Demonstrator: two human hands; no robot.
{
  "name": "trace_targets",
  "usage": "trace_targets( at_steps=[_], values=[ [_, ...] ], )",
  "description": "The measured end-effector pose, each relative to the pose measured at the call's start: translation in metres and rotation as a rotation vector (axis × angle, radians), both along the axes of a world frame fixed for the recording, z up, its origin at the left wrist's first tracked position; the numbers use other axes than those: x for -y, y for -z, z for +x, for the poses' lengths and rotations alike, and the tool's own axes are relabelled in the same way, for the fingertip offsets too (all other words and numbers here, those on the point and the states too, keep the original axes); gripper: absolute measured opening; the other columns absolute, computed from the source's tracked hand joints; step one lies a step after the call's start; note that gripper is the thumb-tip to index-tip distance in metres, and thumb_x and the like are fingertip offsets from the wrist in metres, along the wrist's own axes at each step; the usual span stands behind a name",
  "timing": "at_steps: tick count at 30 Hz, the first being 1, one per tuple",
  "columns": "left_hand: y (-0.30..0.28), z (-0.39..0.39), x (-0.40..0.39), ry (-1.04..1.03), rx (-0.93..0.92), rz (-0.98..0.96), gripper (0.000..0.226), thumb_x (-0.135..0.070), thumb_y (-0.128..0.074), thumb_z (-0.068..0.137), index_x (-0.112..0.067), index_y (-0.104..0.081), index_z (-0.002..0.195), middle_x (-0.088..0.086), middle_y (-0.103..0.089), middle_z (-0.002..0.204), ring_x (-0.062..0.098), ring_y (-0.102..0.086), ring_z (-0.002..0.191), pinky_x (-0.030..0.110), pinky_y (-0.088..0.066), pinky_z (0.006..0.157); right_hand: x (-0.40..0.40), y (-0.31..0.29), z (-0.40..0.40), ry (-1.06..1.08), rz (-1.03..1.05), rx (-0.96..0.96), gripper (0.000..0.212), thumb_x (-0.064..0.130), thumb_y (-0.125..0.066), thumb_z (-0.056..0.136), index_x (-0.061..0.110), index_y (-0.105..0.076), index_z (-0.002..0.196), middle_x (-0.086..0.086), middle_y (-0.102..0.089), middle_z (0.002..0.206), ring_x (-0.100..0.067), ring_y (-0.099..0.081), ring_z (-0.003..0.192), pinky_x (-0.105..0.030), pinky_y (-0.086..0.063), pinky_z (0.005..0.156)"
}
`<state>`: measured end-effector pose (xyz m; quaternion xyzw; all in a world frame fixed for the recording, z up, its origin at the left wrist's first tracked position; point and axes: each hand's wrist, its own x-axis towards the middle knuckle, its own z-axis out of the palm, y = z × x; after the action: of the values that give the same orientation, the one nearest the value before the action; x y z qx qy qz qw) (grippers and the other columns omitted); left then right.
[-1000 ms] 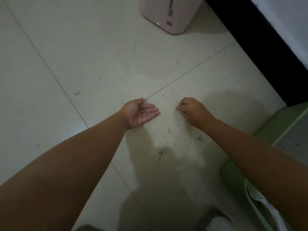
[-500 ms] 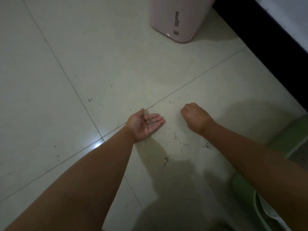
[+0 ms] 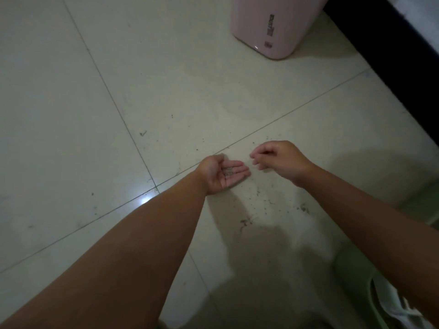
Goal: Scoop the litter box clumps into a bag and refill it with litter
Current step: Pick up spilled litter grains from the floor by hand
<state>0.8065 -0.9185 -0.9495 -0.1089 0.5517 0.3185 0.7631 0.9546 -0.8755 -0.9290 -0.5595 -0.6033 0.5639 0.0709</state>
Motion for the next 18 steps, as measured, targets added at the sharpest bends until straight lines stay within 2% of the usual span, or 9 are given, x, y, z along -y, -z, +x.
trace_targets(
  at_steps=[2, 5, 6, 8, 10, 11, 13, 16, 18],
  values=[
    [0.001, 0.0, 0.0, 0.037, -0.009, -0.008, 0.055, -0.027, -0.019, 0.103, 0.015, -0.05, 0.119, 0.029, -0.054, 0.125, 0.038, -0.042, 0.13, 0.036, -0.035, 0.105, -0.009, 0.005, 0.013, -0.058, 0.244, 0.248, 0.02, 0.004, -0.055, 0.089, -0.003, -0.067, 0.102, -0.017, -0.067, 0.102, -0.021, -0.059, 0.088, -0.017, -0.037, 0.072],
    [0.008, -0.001, 0.001, 0.087, -0.029, -0.006, 0.056, -0.029, -0.02, 0.103, 0.011, -0.058, 0.091, 0.023, -0.07, 0.075, 0.037, -0.044, 0.129, 0.033, -0.038, 0.102, -0.015, 0.019, 0.03, -0.196, 0.383, 0.439, 0.025, 0.007, -0.054, 0.088, 0.001, -0.065, 0.111, -0.017, -0.062, 0.115, -0.027, -0.057, 0.106, -0.016, -0.033, 0.076],
    [0.011, -0.001, 0.001, 0.087, -0.032, -0.01, 0.056, -0.029, -0.02, 0.103, 0.011, -0.057, 0.089, 0.02, -0.07, 0.071, 0.037, -0.044, 0.128, 0.03, -0.043, 0.097, -0.015, 0.023, 0.033, -0.268, 0.39, 0.476, 0.027, 0.007, -0.054, 0.088, 0.0, -0.064, 0.112, -0.018, -0.06, 0.117, -0.029, -0.055, 0.108, -0.021, -0.036, 0.083],
    [0.013, 0.0, 0.001, 0.073, -0.049, -0.016, 0.056, -0.029, -0.021, 0.103, 0.014, -0.056, 0.106, 0.021, -0.07, 0.077, 0.038, -0.045, 0.127, 0.025, -0.054, 0.08, -0.014, 0.028, 0.034, -0.384, 0.405, 0.518, 0.027, 0.007, -0.053, 0.088, -0.004, -0.062, 0.111, -0.02, -0.058, 0.118, -0.031, -0.053, 0.109, -0.03, -0.039, 0.09],
    [0.011, 0.003, -0.001, 0.081, -0.077, -0.012, 0.055, -0.028, -0.021, 0.103, 0.016, -0.051, 0.117, 0.025, -0.067, 0.088, 0.038, -0.045, 0.127, 0.027, -0.048, 0.093, -0.013, 0.031, 0.032, -0.45, 0.425, 0.518, 0.03, 0.01, -0.054, 0.088, -0.005, -0.061, 0.113, -0.021, -0.055, 0.118, -0.031, -0.05, 0.11, -0.032, -0.038, 0.092],
    [0.011, 0.005, -0.002, 0.094, -0.094, -0.013, 0.054, -0.027, -0.021, 0.103, 0.015, -0.054, 0.111, 0.024, -0.064, 0.086, 0.038, -0.045, 0.127, 0.029, -0.041, 0.101, -0.013, 0.032, 0.032, -0.486, 0.429, 0.518, 0.032, 0.013, -0.054, 0.089, -0.003, -0.059, 0.117, -0.019, -0.054, 0.121, -0.03, -0.048, 0.113, -0.031, -0.036, 0.094],
    [0.011, 0.007, -0.005, 0.114, -0.123, -0.016, 0.053, -0.027, -0.022, 0.103, 0.011, -0.056, 0.091, 0.019, -0.063, 0.069, 0.037, -0.046, 0.126, 0.027, -0.043, 0.098, -0.013, 0.038, 0.033, -0.549, 0.443, 0.525, 0.036, 0.017, -0.052, 0.091, 0.001, -0.055, 0.123, -0.015, -0.05, 0.126, -0.029, -0.044, 0.117, -0.029, -0.032, 0.098],
    [0.015, 0.008, -0.006, 0.098, -0.12, -0.022, 0.052, -0.027, -0.023, 0.103, 0.01, -0.057, 0.089, 0.015, -0.065, 0.05, 0.037, -0.047, 0.125, 0.021, -0.056, 0.063, -0.008, 0.042, 0.034, -0.608, 0.562, 0.508, 0.025, 0.006, -0.054, 0.088, -0.005, -0.065, 0.108, -0.02, -0.058, 0.112, -0.035, -0.052, 0.105, -0.035, -0.041, 0.091],
    [0.018, 0.006, -0.005, 0.104, -0.116, -0.021, 0.052, -0.027, -0.023, 0.103, 0.007, -0.055, 0.08, 0.013, -0.065, 0.048, 0.037, -0.048, 0.125, 0.022, -0.056, 0.069, -0.006, 0.048, 0.04, -0.617, 0.731, 0.446, 0.012, -0.005, -0.061, 0.071, -0.007, -0.072, 0.076, -0.021, -0.066, 0.079, -0.038, -0.063, 0.071, -0.037, -0.055, 0.063]
  ],
)
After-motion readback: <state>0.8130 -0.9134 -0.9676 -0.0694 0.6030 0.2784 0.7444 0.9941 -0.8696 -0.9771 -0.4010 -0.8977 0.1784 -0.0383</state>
